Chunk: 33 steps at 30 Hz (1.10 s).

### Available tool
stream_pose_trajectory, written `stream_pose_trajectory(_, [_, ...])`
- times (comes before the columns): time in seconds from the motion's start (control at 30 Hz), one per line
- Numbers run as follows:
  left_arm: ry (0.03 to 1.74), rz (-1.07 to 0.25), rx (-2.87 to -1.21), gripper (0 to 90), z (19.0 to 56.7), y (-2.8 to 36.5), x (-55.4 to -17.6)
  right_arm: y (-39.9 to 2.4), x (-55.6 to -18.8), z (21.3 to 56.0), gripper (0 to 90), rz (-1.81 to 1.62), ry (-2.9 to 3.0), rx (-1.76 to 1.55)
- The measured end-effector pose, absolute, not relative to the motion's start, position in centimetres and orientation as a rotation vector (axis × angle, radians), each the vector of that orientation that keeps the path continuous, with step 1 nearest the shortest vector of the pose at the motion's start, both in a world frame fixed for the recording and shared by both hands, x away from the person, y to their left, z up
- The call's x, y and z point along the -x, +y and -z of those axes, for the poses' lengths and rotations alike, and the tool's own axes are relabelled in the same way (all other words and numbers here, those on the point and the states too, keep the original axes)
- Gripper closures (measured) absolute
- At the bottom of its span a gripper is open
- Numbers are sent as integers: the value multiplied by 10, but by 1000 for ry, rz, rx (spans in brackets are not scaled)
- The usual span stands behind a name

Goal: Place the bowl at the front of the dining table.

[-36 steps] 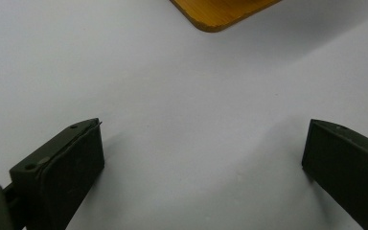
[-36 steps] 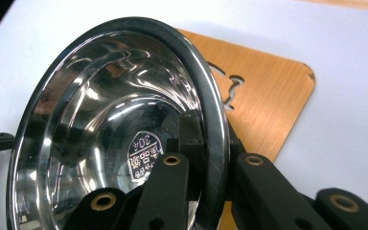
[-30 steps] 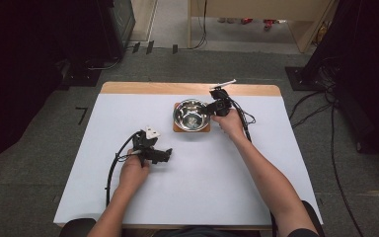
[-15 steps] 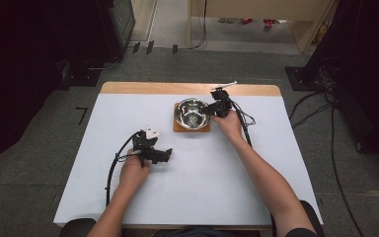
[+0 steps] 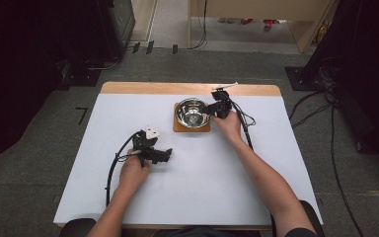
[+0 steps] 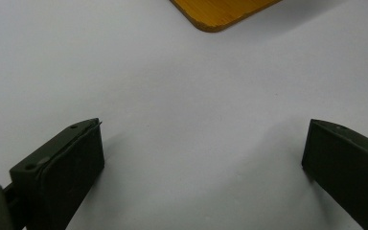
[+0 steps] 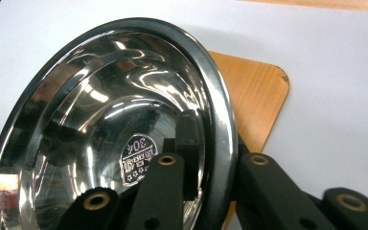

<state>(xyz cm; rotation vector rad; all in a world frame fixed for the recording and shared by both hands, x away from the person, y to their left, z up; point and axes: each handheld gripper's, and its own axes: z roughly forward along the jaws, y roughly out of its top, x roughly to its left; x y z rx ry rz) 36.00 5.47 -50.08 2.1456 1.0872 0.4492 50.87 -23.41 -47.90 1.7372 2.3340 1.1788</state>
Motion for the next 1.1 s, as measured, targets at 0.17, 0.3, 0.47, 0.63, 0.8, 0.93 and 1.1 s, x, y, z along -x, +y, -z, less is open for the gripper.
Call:
stream_pose_trajectory(0.17, [1087, -449, -2145, 5, 501, 55, -360, -233, -509, 479, 805, -1190, 2342, -1722])
stream_pose_trajectory(0.3, [1087, -449, -2145, 5, 501, 55, -360, -235, -509, 480, 762, -1196, 2344, -1724])
stream_pose_trajectory(0.47, [1087, -449, -2146, 5, 501, 55, -360, -237, -509, 481, 677, -1208, 2346, -1682])
stream_pose_trajectory(0.63, [1087, -449, -2145, 5, 501, 55, -360, -239, -509, 480, 575, -1232, 2344, -1669])
stream_pose_trajectory(0.8, [1087, -449, -2145, 5, 501, 55, -360, -244, -510, 478, 412, -1281, 2306, -1671])
stream_pose_trajectory(0.93, [1087, -449, -2146, 5, 501, 55, -360, -245, -510, 477, 304, -1249, 2283, -1664])
stream_pose_trajectory(1.1, [1087, -449, -2147, 5, 501, 55, -360, -245, -509, 474, 263, -1213, 2290, -1636])
